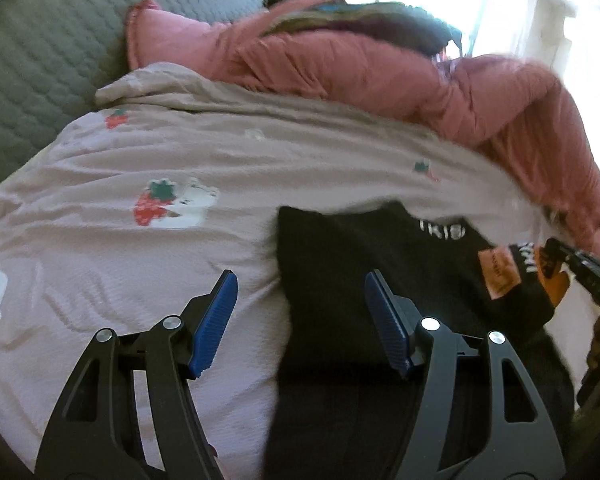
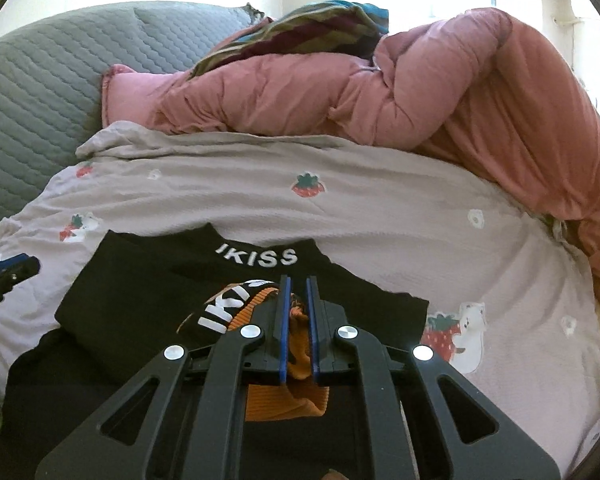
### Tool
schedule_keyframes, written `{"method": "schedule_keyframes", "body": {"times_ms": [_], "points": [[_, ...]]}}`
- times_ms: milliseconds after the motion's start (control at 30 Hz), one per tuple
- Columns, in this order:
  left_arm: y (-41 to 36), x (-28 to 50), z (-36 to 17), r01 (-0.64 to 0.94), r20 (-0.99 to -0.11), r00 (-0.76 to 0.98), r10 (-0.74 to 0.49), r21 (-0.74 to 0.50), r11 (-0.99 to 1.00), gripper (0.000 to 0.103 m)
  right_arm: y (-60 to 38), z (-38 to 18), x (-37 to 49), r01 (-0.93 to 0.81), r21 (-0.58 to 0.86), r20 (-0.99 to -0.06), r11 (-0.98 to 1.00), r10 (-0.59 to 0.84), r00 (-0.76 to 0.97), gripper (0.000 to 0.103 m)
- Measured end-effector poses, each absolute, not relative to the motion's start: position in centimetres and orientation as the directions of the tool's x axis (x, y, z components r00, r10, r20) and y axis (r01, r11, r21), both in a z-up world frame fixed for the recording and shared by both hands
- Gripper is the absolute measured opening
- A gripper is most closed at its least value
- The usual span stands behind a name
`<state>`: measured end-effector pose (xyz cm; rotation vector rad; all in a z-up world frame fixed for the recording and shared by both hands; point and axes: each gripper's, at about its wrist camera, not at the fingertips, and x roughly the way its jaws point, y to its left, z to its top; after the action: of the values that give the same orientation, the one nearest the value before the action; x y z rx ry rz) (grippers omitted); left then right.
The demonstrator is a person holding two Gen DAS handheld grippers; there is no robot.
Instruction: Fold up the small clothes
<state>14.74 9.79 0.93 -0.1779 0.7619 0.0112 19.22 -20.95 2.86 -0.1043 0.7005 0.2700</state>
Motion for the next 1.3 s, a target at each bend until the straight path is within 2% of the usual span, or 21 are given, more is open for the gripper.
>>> {"method": "schedule_keyframes", "body": {"times_ms": [100,167,367,467,567,633,700,767,800,833,867,1000,1233,1300], "points": [[7.8,16.9,0.1,-0.055,-0.734,0.675,-0.08,-0.158,0.986,0.058,-21.8,2.3,19.3,-0.254,-0.01,-0.653,0.967,0.186,0.734,0.011],[6.5,18.2,-1.0,-0.033,-0.753,0.65,-0.104,-0.164,0.986,0.058,-22.8,2.1,19.1,-0.22,-0.004,-0.652,0.976,0.164,0.74,0.018],[5.3,18.8,-4.8,0.021,-0.79,0.603,-0.112,-0.125,0.992,0.058,-25.6,0.7,18.0,-0.176,0.028,-0.697,0.984,0.145,0.702,0.018],[5.1,18.7,-5.0,0.035,-0.789,0.605,-0.107,-0.108,0.994,0.058,-26.3,-0.5,17.4,-0.165,0.105,-0.73,0.981,0.188,0.656,0.02],[5.1,18.6,-5.1,0.037,-0.788,0.606,-0.11,-0.109,0.993,0.058,-26.3,-1.6,17.2,-0.154,0.205,-0.742,0.966,0.256,0.619,0.041],[5.3,18.6,-5.1,0.04,-0.787,0.607,-0.113,-0.111,0.993,0.059,-25.6,-2.1,17.2,-0.149,0.209,-0.754,0.967,0.256,0.605,0.042],[5.3,18.7,-5.1,0.04,-0.786,0.607,-0.116,-0.115,0.993,0.059,-24.5,-2.7,17.3,-0.161,0.17,-0.774,0.972,0.233,0.588,0.053],[5.3,18.7,-5.1,0.039,-0.786,0.608,-0.117,-0.117,0.992,0.059,-24.1,-3.9,17.6,-0.148,0.144,-0.817,0.979,0.202,0.54,0.051],[5.2,18.6,-5.2,0.04,-0.785,0.608,-0.116,-0.116,0.992,0.059,-24.2,-4.7,17.7,-0.14,0.164,-0.833,0.976,0.213,0.51,0.03],[5.2,18.6,-5.2,0.04,-0.785,0.608,-0.115,-0.114,0.993,0.059,-24.5,-5.2,17.7,-0.136,0.202,-0.838,0.97,0.243,0.488,0.023],[5.2,18.6,-5.2,0.04,-0.786,0.608,-0.114,-0.113,0.993,0.059,-24.7,-5.4,17.5,-0.139,0.233,-0.831,0.962,0.272,0.486,0.018],[5.2,18.6,-5.2,0.04,-0.785,0.609,-0.116,-0.115,0.993,0.059,-25.2,-3.8,16.1,-0.158,0.206,-0.79,0.966,0.26,0.556,0.006],[5.2,18.4,-5.3,0.041,-0.782,0.612,-0.115,-0.113,0.993,0.059,-24.6,-4.8,15.8,-0.171,0.097,-0.815,0.98,0.177,0.551,0.01],[5.1,18.3,-5.3,0.04,-0.78,0.615,-0.115,-0.115,0.993,0.06,-24.9,-5.0,16.0,-0.143,0.086,-0.819,0.986,0.151,0.553,0.024]]}}
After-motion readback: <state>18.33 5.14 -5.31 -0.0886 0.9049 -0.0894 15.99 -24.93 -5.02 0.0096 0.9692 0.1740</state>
